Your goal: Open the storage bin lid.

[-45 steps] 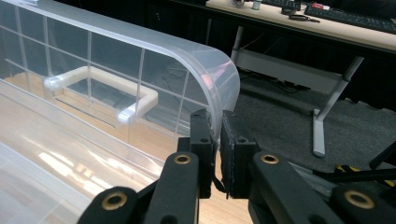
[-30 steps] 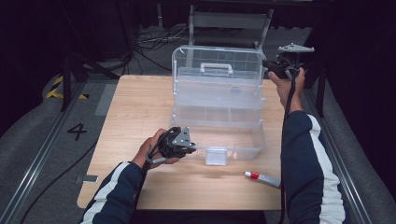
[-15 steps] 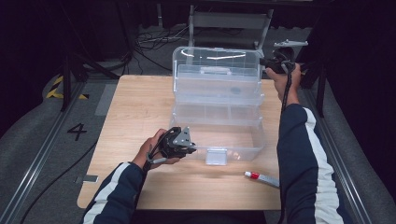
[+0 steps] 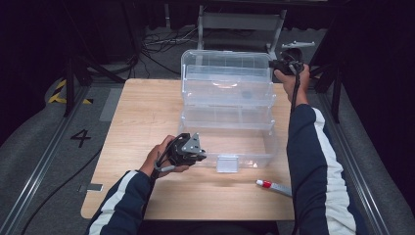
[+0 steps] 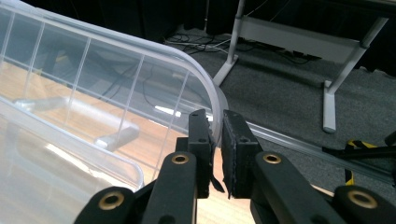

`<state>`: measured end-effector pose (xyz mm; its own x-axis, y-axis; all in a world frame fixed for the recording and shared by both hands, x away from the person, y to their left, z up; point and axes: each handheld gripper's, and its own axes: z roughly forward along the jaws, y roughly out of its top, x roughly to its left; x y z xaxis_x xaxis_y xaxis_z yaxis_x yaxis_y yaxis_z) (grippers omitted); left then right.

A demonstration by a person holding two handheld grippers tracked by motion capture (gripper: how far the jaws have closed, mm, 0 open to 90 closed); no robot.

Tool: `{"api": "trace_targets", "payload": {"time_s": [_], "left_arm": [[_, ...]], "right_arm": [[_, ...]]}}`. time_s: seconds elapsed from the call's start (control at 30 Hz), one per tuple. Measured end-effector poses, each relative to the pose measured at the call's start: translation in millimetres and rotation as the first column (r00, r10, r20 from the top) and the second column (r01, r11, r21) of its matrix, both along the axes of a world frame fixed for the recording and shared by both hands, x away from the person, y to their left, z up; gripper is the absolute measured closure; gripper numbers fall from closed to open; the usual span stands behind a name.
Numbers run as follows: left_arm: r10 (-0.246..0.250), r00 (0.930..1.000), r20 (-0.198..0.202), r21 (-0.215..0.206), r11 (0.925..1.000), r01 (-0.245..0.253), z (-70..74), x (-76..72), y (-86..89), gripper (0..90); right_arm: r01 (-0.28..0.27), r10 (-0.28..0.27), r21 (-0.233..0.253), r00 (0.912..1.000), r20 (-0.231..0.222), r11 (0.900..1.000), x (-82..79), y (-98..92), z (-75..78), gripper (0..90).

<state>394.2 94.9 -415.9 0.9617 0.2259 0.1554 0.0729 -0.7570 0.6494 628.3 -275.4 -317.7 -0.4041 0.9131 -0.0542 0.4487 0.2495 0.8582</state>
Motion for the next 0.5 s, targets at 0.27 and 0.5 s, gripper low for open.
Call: {"api": "trace_targets", "payload": {"time_s": [0.27, 0.5], "left_arm": [[0.007, 1.0, -0.003, -0.009, 0.9999, -0.007, -0.9, -0.6, 0.9, 78.6], [0.007, 1.0, 0.002, -0.016, 0.9998, -0.007, -1.5, -0.7, 0.8, 78.5]], "right_arm": [[-0.002, 0.002, -0.01, 0.9997, -0.025, 1.0, 12.6, 0.6, -8.1, 82.5], [0.002, -0.002, -0.006, 0.9982, -0.06, 1.0, 26.5, 2.2, -18.4, 82.4]]}}
